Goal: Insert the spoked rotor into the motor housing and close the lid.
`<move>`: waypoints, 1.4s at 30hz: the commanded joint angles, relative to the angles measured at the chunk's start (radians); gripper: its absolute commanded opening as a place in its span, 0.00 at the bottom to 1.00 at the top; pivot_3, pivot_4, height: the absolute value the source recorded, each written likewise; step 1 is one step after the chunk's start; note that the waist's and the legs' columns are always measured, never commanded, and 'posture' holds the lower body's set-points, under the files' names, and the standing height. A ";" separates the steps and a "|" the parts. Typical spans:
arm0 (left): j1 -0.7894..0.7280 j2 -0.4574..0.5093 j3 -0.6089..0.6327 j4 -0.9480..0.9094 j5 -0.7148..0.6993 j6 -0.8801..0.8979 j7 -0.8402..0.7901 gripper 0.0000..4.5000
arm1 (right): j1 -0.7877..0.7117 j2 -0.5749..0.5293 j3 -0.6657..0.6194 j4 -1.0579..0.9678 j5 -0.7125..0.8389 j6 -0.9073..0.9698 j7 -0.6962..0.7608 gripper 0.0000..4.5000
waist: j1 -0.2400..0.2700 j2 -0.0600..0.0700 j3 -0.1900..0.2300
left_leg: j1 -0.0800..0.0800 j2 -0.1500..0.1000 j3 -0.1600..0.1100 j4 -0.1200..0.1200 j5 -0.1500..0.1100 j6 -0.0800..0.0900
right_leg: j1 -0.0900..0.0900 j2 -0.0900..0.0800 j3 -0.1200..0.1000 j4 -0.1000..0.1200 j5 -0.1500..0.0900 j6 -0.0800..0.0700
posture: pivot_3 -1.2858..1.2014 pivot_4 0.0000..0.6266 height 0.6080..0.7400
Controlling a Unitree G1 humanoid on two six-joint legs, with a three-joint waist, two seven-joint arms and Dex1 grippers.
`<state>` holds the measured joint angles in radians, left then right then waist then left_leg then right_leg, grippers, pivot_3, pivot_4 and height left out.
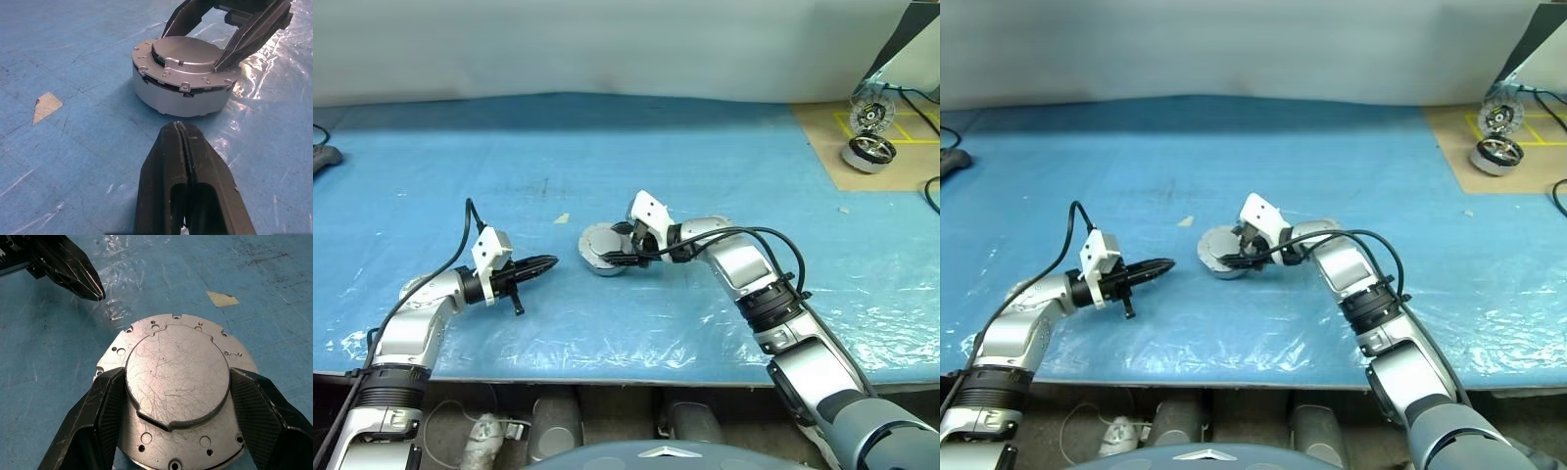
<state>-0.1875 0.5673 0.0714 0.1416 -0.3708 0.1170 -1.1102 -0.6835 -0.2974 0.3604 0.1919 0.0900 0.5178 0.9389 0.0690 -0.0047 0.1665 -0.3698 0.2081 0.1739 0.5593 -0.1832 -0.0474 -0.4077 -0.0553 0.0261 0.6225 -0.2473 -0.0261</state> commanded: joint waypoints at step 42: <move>-0.019 -0.029 -0.023 0.082 0.000 -0.114 -0.026 0.00 | 0.054 0.050 0.082 0.166 -0.075 0.046 -0.057 0.66 | -0.009 -0.005 -0.010 | 0.011 0.000 0.000 0.001 0.000 0.000 | 0.009 0.000 0.002 0.001 0.000 -0.001 | 0.52 0.24 1.00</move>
<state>-0.1938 0.5385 0.0349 0.2323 -0.3666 0.0202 -1.1381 -0.6889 -0.2532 0.3875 0.2899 0.0412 0.4645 0.8795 0.0598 -0.0093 0.1564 -0.3587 0.2082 0.1741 0.5605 -0.1834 -0.0471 -0.3990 -0.0551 0.0286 0.6227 -0.2472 -0.0272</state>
